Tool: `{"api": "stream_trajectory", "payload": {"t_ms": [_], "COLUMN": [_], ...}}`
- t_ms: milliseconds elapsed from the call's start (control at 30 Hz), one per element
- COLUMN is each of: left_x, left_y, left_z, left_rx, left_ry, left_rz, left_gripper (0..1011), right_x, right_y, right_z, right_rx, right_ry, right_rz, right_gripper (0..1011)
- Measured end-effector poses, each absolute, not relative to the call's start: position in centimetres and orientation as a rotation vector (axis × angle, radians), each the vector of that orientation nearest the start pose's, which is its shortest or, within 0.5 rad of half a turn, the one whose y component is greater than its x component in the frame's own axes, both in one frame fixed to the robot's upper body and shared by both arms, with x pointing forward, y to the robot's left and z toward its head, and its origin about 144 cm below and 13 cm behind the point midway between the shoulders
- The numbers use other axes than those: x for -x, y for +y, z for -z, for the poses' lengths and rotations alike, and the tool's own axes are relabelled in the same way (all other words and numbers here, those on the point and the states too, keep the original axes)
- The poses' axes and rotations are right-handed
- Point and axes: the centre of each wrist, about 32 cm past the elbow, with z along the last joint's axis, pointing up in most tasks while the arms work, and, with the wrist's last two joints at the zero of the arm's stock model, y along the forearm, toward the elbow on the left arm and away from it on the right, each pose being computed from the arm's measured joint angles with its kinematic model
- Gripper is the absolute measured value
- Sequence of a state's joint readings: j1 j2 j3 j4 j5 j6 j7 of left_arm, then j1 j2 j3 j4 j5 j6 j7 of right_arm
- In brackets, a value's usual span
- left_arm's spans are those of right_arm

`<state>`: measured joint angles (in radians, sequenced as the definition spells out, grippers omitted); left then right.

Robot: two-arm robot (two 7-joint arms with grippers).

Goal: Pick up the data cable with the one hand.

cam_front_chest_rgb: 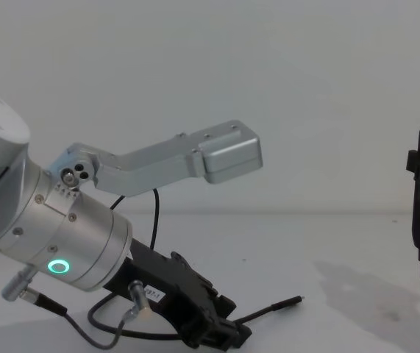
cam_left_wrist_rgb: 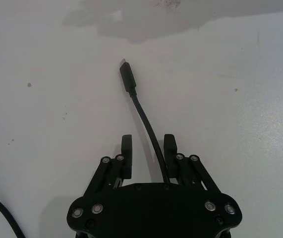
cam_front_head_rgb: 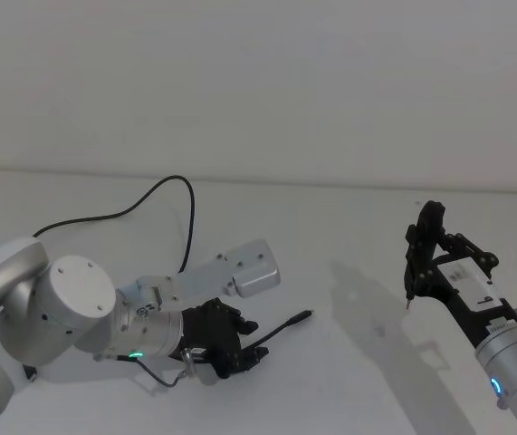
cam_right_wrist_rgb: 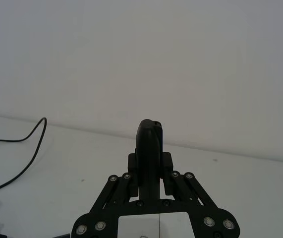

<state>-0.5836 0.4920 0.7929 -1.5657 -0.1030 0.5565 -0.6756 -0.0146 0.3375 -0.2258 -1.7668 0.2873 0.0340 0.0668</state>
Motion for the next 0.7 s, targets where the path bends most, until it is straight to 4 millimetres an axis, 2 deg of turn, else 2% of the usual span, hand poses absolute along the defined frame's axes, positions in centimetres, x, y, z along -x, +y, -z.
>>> {"api": "stream_trajectory", "payload": {"t_ms": [100,267,400,467,700], "left_x": [-53.17,-53.17,-53.18,-53.19,-53.19], "left_y": [16.62,16.63,16.65,16.65,16.64], "left_z": [-125.06,-125.05,-125.04,-125.04,-125.04], "left_rx": [-0.743,-0.743,-0.745,-0.745,-0.745], "left_ry": [-0.12,-0.12,-0.12,-0.12,-0.12], "left_rz": [-0.412,-0.413,-0.414,-0.414,-0.414], "left_gripper": [364,272,160,72,52], "right_x": [-44.33,-44.33,-44.33,-44.33,-44.33], "right_y": [-23.71,-23.71,-23.71,-23.71,-23.71], "right_z": [-118.87,-118.87,-118.87,-118.87,-118.87], "right_rx": [-0.026,-0.026,-0.026,-0.026,-0.026], "right_ry": [-0.075,-0.075,-0.075,-0.075,-0.075], "right_rz": [1.229,1.23,1.23,1.229,1.229], "right_gripper": [268,268,268,268,268]}}
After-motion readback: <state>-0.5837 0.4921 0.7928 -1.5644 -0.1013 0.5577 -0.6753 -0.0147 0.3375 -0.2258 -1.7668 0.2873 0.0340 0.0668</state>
